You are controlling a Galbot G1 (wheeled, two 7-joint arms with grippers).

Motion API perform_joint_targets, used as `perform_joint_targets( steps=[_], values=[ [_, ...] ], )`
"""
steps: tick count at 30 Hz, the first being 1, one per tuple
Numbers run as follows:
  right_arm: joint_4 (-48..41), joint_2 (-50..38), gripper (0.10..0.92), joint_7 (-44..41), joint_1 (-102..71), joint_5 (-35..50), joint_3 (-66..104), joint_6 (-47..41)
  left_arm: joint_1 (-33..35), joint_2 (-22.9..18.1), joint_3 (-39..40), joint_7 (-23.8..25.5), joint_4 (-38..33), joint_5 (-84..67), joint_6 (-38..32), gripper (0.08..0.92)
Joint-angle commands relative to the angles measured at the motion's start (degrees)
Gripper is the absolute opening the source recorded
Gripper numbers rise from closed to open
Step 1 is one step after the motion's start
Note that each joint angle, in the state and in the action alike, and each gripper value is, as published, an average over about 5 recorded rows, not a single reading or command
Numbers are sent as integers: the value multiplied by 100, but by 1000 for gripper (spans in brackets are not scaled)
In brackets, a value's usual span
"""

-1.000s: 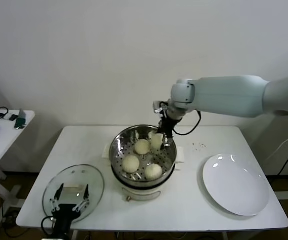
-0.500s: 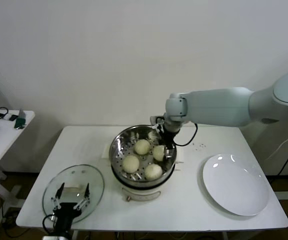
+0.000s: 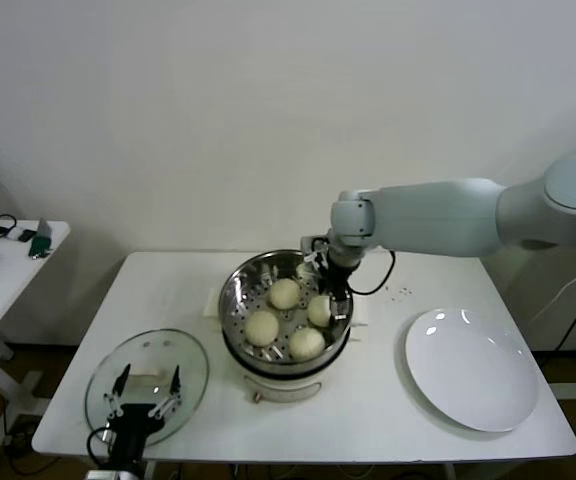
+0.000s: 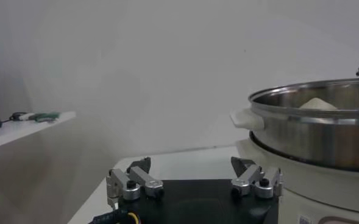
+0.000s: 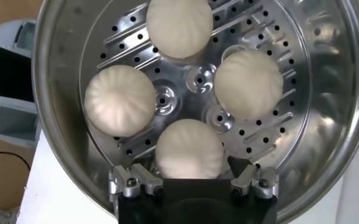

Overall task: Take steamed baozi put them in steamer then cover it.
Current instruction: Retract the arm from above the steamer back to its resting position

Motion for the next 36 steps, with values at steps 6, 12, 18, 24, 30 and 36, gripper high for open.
perform_joint_targets(
  steps=[6,12,18,24,30,36],
  values=[
    [-6,-692,823,-367,460,298,528,253,-34,17,-9,0,38,23,-6,823],
    [370,-1720,823,697,206,514,1367,695,-131,23,-94,-12,116,208,-71,823],
    [923,-2912,823,2205,-562,345,2187,1650,-191,30,-96,-26,36,282,-7,823],
    [1209,-3918,823,3150,-2224,71,3940,2361,-264,-3,-92,27,-12,623,69,823],
    [1509,-4445,823,3655,-4902,-329,6548,2761,-310,-75,-126,-3,-125,1060,226,823],
    [1865,-4513,823,3850,-7533,-595,9180,2868,-321,-74,-150,-39,-279,1550,459,823]
  ],
)
